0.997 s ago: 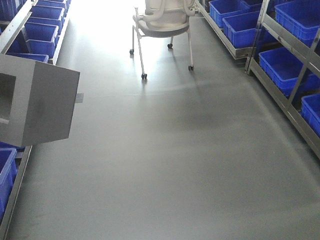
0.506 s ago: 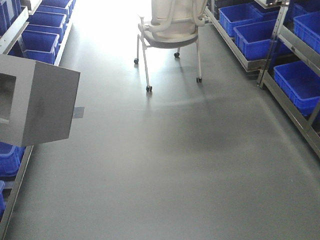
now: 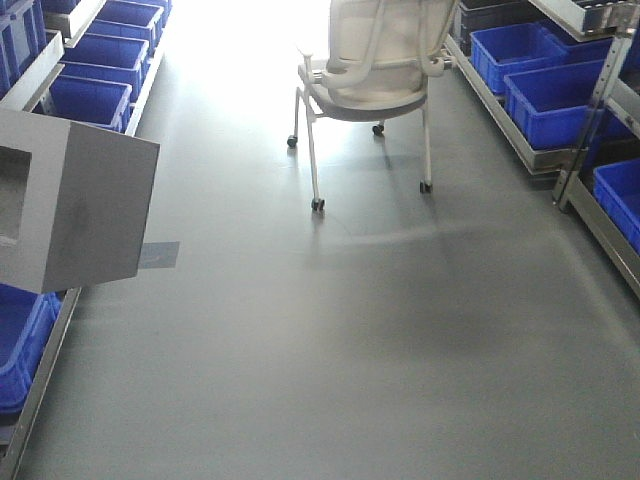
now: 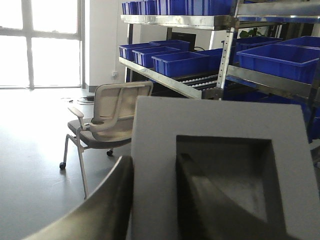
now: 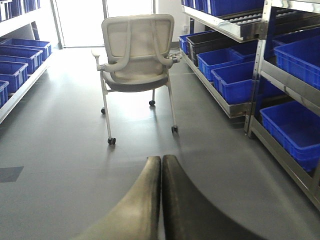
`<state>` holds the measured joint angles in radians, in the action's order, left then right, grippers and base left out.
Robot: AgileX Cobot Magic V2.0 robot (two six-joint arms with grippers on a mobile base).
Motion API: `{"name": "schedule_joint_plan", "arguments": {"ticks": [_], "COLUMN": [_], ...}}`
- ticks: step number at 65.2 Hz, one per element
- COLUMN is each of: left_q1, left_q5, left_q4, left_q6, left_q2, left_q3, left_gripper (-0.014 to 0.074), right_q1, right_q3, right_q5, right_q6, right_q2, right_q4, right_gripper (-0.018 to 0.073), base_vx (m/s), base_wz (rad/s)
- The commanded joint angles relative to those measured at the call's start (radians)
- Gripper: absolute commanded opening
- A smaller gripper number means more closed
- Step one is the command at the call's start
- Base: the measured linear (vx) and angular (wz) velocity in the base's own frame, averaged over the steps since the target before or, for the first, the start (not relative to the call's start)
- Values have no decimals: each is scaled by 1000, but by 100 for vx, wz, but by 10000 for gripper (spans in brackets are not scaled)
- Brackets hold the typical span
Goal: Sort gray base to blue bin
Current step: 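Drive down the aisle between the blue bin shelves toward the bin rack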
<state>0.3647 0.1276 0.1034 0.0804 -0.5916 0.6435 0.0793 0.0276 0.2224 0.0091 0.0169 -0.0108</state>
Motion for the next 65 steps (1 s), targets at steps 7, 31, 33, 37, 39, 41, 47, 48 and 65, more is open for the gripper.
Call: {"name": "schedule_joint_plan", "arguments": {"ticks": [7, 31, 33, 37, 39, 41, 47, 48, 65], "left_q1": [1, 1, 1, 1, 1, 1, 1, 1, 1], "left_q5": [-112, -112, -112, -112, -112, -112, -112, -112, -112], "left_q4": [12, 12, 12, 12, 12, 12, 12, 12, 12], "left_q6": [7, 7, 7, 7, 7, 7, 7, 7, 7], "left_q2": [-1, -1, -1, -1, -1, -1, -1, -1, -1], "left_q3": [33, 33, 33, 33, 33, 33, 33, 33, 33], "left_gripper": [-6, -6, -6, -6, -6, -6, -6, -6, -6], "right_q1": [2, 2, 2, 2, 2, 2, 2, 2, 2], "right_q3": [1, 1, 1, 1, 1, 1, 1, 1, 1], "right_q5": [-75, -75, -75, -75, -75, -75, -75, -75, -75], "right_q6": [-9, -9, -9, -9, -9, -9, -9, -9, -9], "right_q2": [-3, -3, -3, -3, -3, -3, -3, -3, -3], "right_q4": [5, 5, 5, 5, 5, 5, 5, 5, 5], "right_gripper": [-5, -5, -5, -5, -5, -5, -5, -5, -5], "base_vx": [39, 38, 37, 37, 37, 37, 37, 37, 36], "base_wz": [9, 3, -2, -1, -1, -1, -1, -1, -1]}}
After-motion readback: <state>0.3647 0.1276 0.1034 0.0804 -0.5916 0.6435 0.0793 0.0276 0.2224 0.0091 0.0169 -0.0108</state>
